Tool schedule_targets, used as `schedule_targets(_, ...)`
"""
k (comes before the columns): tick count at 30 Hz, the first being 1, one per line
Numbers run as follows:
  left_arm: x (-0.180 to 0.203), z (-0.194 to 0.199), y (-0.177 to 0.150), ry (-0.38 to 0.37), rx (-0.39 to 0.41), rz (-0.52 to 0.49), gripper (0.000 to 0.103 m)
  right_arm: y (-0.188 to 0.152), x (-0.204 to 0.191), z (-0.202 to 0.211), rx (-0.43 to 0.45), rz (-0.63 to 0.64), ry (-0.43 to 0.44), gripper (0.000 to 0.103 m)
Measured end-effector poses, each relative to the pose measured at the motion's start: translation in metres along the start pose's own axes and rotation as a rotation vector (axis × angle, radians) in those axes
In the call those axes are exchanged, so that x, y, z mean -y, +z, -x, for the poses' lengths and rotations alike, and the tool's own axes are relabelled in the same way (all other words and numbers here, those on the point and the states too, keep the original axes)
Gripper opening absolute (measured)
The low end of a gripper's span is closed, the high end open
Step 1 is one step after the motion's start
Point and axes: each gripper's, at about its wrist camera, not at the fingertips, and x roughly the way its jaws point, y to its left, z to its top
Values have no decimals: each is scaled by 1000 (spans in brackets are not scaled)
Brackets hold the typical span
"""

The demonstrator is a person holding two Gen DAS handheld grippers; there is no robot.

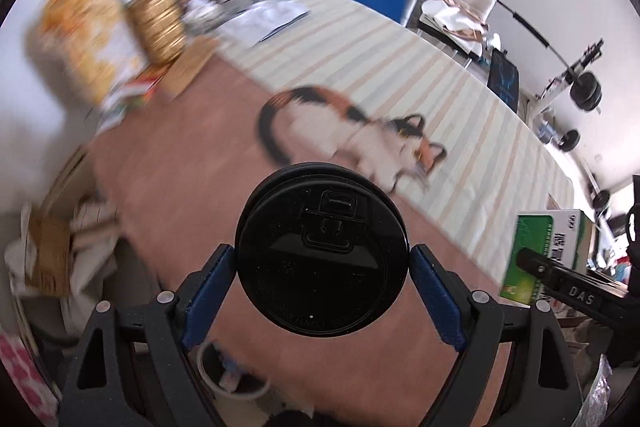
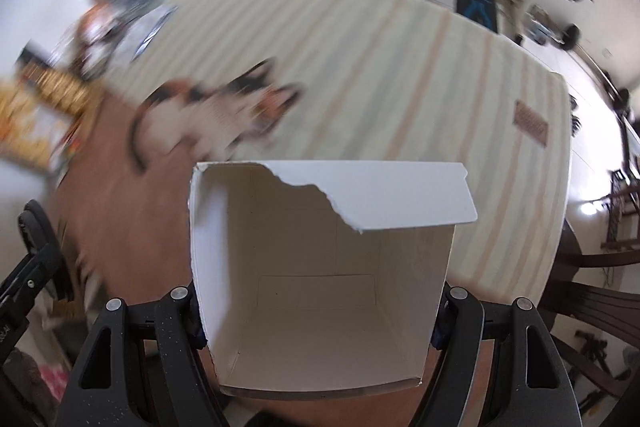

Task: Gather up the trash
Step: 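Carry the lid and white box with both tools toward the bin, then open both tools to drop the lid and box into the bin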

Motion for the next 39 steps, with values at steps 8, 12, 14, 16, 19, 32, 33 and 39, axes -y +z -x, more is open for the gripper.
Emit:
schedule_targets(8, -118, 40, -134, -14, -63, 178, 87, -159, -102, 1, -91, 152, 118, 77)
schedule_targets(12, -174, 27, -203, -1, -141, 286, 87, -232, -145, -32, -185, 232, 153, 77)
schedule_targets(14, -197, 12, -231, -6, -186, 344, 87, -267, -164, -62, -259, 268, 168, 77)
schedule_targets(16, -221, -11, -258, -19, -223, 424, 87, -295, -177, -91, -322, 295, 167, 77)
schedule_targets(19, -249, -54, -293, -20, -268, 508, 87, -333, -193, -148, -389, 338, 151, 77)
schedule_targets(32, -326, -293, -395, -36, -392, 700, 92, -407, -213, -423, -554, 429, 182, 79)
schedule_targets(33, -330, -306, -403, -39, -402, 713, 100, -408, -215, -437, -564, 438, 184, 79)
schedule_targets(39, -340, -328, -432, 3, -379, 737, 102, -424, -225, -492, -591, 488, 268, 103)
